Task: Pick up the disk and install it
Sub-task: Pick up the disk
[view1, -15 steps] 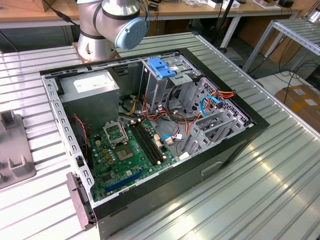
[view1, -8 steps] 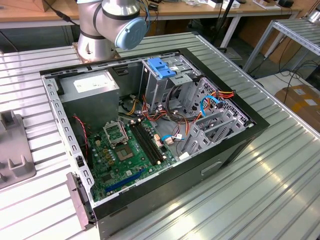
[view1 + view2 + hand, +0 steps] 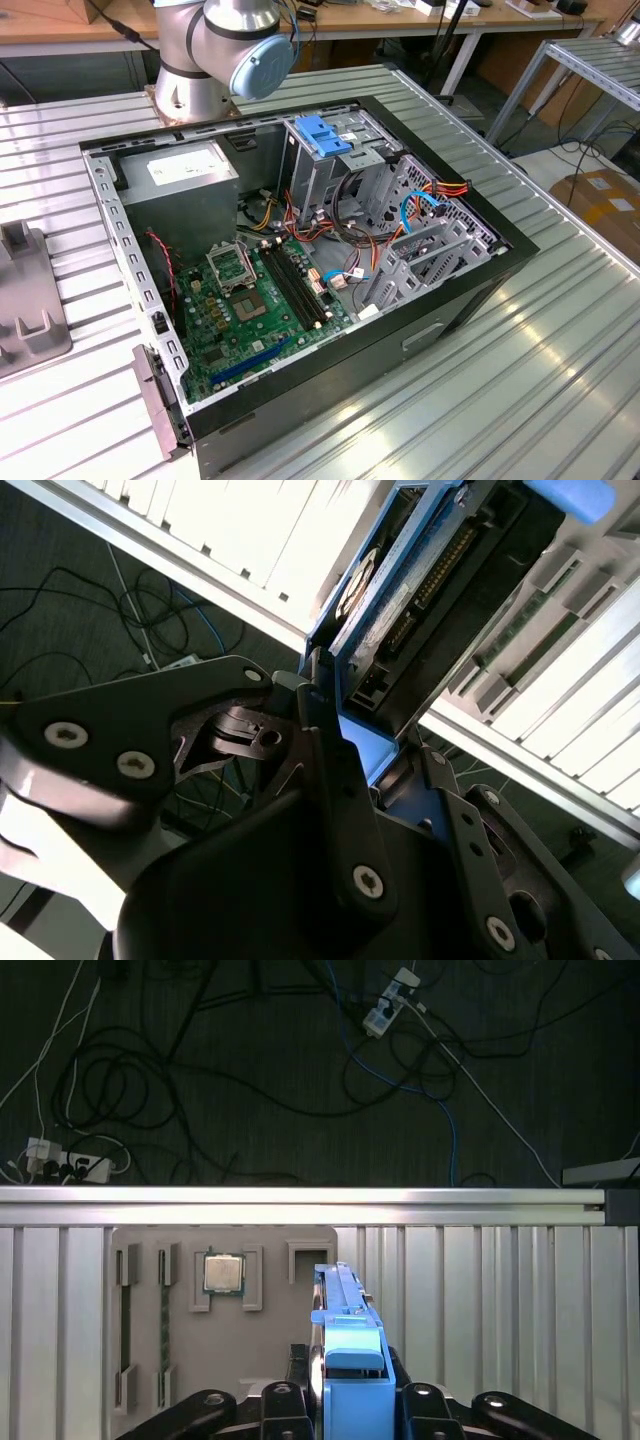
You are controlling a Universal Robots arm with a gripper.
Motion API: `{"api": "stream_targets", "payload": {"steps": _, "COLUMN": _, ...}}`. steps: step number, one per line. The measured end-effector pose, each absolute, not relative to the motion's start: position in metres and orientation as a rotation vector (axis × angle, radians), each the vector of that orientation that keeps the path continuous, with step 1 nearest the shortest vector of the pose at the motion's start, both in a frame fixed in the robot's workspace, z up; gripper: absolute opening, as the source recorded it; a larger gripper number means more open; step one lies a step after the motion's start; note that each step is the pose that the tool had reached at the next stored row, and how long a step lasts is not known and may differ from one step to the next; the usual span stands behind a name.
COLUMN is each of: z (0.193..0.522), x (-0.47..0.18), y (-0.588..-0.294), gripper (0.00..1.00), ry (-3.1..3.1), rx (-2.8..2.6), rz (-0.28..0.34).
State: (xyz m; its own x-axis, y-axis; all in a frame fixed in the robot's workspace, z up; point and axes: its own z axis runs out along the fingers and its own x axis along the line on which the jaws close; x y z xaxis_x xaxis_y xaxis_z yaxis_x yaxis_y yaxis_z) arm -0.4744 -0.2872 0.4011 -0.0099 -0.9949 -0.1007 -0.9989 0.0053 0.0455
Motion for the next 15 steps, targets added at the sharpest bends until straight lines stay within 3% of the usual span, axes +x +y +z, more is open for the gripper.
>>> {"api": "stream_targets", "payload": {"steps": 15, "z": 0.4051, "x": -0.4744, "y": -0.2872, "gripper": 0.37, "ry": 2.199, "rx": -2.182, "rz": 0.160}}
